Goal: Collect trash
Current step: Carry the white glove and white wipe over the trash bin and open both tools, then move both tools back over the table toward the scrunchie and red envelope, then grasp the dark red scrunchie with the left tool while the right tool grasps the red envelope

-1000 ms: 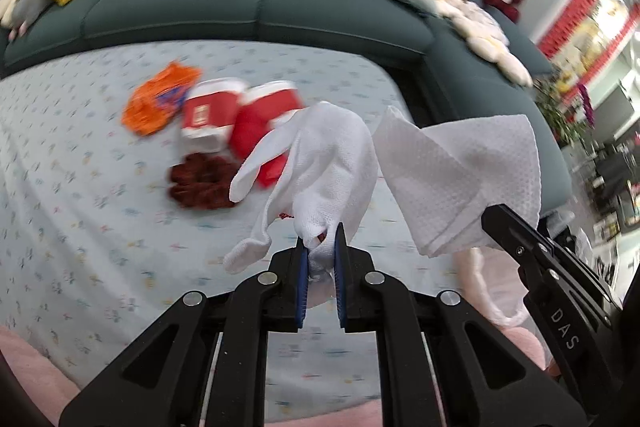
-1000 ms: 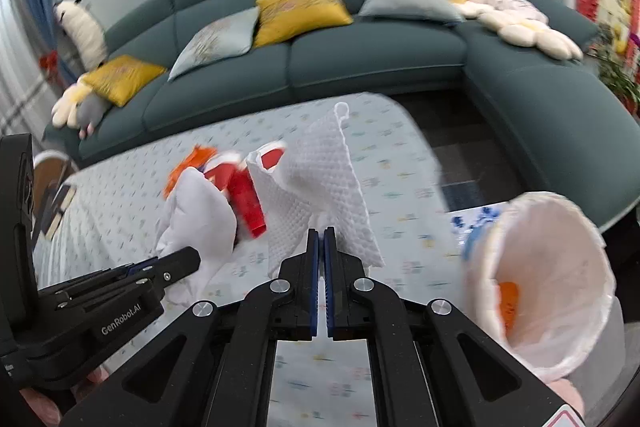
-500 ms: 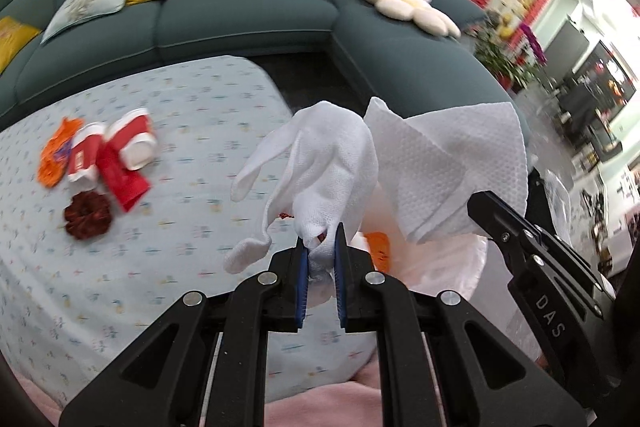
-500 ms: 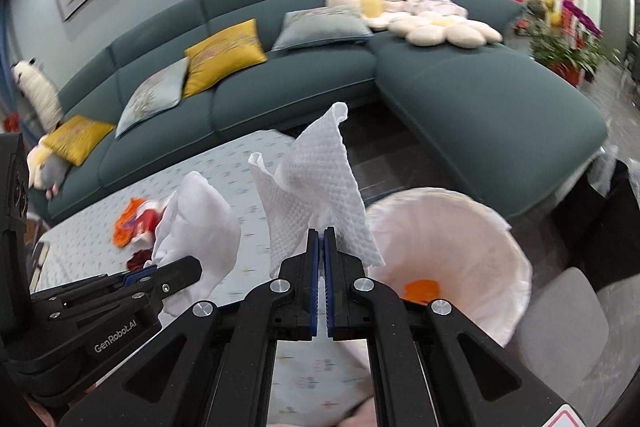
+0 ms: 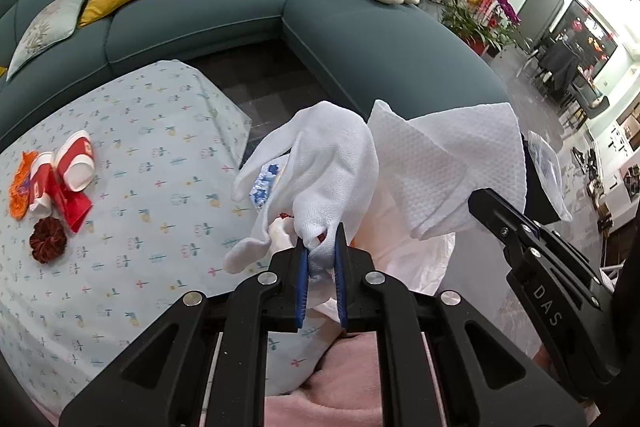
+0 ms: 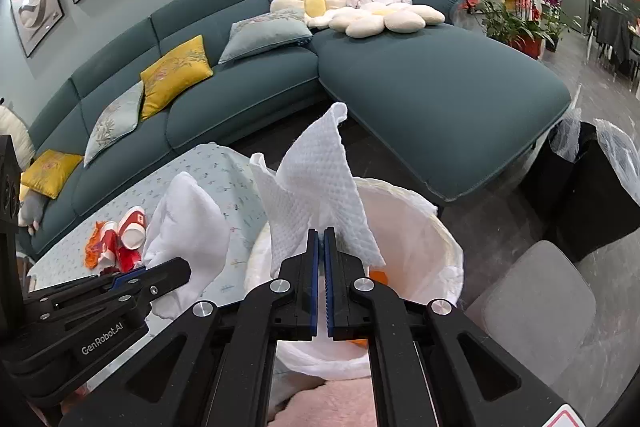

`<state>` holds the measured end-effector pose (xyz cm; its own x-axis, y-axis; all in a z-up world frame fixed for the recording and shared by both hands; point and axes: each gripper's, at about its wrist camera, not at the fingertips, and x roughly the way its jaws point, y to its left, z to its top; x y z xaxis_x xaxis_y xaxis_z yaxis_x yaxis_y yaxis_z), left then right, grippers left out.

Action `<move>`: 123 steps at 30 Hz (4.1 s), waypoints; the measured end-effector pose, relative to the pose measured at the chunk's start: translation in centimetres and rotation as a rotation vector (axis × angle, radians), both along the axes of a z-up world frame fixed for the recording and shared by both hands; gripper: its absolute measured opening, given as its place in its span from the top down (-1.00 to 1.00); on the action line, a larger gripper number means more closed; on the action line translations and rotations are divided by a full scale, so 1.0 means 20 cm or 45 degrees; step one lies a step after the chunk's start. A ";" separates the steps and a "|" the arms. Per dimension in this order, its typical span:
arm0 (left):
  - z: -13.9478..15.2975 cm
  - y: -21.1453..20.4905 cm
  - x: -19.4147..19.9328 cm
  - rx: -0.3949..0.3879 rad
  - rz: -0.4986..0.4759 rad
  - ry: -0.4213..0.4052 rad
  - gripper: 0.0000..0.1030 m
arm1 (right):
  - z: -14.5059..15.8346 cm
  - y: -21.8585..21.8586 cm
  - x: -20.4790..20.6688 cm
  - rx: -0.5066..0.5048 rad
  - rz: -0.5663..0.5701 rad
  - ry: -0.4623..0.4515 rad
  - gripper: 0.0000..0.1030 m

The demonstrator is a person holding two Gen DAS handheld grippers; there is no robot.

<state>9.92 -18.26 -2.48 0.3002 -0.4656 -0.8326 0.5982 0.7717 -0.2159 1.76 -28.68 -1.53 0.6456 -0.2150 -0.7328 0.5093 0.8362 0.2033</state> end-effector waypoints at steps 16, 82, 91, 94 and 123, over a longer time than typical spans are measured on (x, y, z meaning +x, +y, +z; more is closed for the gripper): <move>-0.03 -0.15 -0.02 0.036 -0.021 0.027 0.32 | -0.07 -0.10 -0.05 0.020 -0.039 0.020 0.81; -0.27 1.53 0.51 0.008 0.810 0.143 -0.12 | -0.10 1.17 0.67 -0.080 0.572 0.135 0.26; -0.43 1.70 0.70 0.031 0.878 0.225 -0.22 | -0.28 1.35 0.95 -0.020 0.630 0.210 0.26; -0.49 1.72 0.78 0.032 0.880 0.254 -0.22 | -0.35 1.38 1.04 -0.005 0.640 0.234 0.26; -0.68 1.66 0.97 -0.016 0.776 0.326 0.71 | -0.64 1.55 1.35 0.080 0.777 0.328 0.98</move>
<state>29.33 14.98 -16.16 0.3066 -0.2851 -0.9081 -0.0163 0.9524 -0.3045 28.73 2.34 -14.35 0.4405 0.1815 -0.8792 -0.0130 0.9805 0.1959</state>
